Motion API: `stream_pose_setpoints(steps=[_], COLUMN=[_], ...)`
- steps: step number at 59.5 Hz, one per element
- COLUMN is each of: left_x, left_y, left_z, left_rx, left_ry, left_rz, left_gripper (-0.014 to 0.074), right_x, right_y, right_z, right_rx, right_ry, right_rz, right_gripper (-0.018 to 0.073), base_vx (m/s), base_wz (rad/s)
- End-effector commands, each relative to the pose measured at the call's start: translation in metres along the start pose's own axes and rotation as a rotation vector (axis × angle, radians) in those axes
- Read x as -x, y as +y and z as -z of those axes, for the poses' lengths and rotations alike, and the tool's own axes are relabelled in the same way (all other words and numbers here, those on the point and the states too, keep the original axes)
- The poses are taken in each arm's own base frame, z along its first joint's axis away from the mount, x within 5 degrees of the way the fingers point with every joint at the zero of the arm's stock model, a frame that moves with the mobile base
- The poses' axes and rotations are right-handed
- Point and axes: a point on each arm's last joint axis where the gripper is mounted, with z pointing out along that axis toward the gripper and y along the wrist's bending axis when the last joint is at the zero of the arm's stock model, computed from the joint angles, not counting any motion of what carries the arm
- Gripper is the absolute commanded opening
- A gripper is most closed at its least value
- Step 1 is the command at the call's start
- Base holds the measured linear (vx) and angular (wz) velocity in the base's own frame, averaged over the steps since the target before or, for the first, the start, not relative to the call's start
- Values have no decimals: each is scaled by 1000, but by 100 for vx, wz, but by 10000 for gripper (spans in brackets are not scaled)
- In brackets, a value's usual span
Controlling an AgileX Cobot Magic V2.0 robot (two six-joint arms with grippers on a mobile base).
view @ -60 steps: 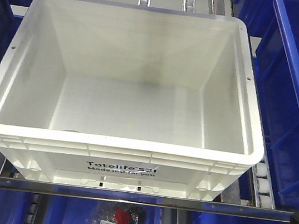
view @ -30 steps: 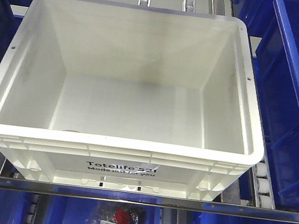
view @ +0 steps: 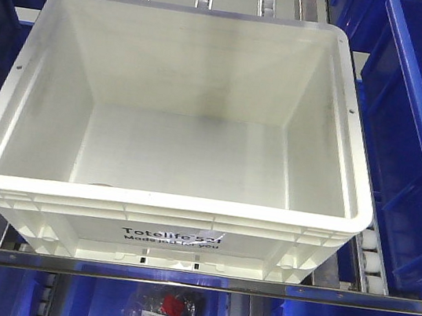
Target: Place moving items into box and shelve
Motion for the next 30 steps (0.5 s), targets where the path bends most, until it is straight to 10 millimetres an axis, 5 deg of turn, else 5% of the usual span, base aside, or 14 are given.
stream_pose_setpoints(steps=[1, 30], left_x=[-2, -78], left_y=[3, 10], left_z=[-5, -40], left_rx=[61, 225], left_ry=[-142, -235], left_rz=[13, 172], left_gripper=[36, -24], right_x=[12, 12], right_y=[-1, -1], right_z=[4, 4], right_rx=[-8, -7], right_ry=[-77, -78], right_rz=[15, 15], right_gripper=[-15, -15], base_vx=[0, 0], base_wz=[0, 0])
